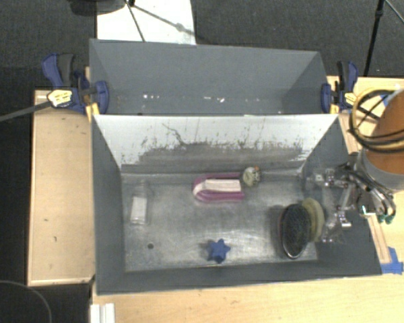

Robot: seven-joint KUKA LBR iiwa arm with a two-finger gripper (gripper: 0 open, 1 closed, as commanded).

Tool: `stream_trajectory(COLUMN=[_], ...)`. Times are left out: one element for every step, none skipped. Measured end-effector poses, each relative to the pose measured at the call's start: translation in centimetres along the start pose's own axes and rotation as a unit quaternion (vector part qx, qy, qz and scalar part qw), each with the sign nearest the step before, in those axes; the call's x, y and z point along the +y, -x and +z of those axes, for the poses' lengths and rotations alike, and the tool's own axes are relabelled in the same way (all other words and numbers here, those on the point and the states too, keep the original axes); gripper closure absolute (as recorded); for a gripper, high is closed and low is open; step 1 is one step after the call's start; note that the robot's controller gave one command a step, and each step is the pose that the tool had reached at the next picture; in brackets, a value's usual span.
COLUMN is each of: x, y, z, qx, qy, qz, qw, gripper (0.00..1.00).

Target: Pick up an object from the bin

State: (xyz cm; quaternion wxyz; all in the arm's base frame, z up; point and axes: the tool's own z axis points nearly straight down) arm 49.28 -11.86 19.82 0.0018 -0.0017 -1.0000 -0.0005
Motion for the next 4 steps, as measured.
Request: stream_trajectory(x=[3.1, -1.3, -1.3, -0.9], y=[4.0, 6.7, 6.6, 5.8], z=[12.1, 11.7, 11.7, -1.3], qx=[0.0052, -0.0036, -0.0031, -0.005], qy=[-0.002, 0.0, 0.0, -0.003], qz=[-0.112, -0.275, -0.276, -0.416], qw=[0.9937, 0.9613, 0.9611, 0.9092], gripper=[0.0, 0.0, 1.0, 1.0])
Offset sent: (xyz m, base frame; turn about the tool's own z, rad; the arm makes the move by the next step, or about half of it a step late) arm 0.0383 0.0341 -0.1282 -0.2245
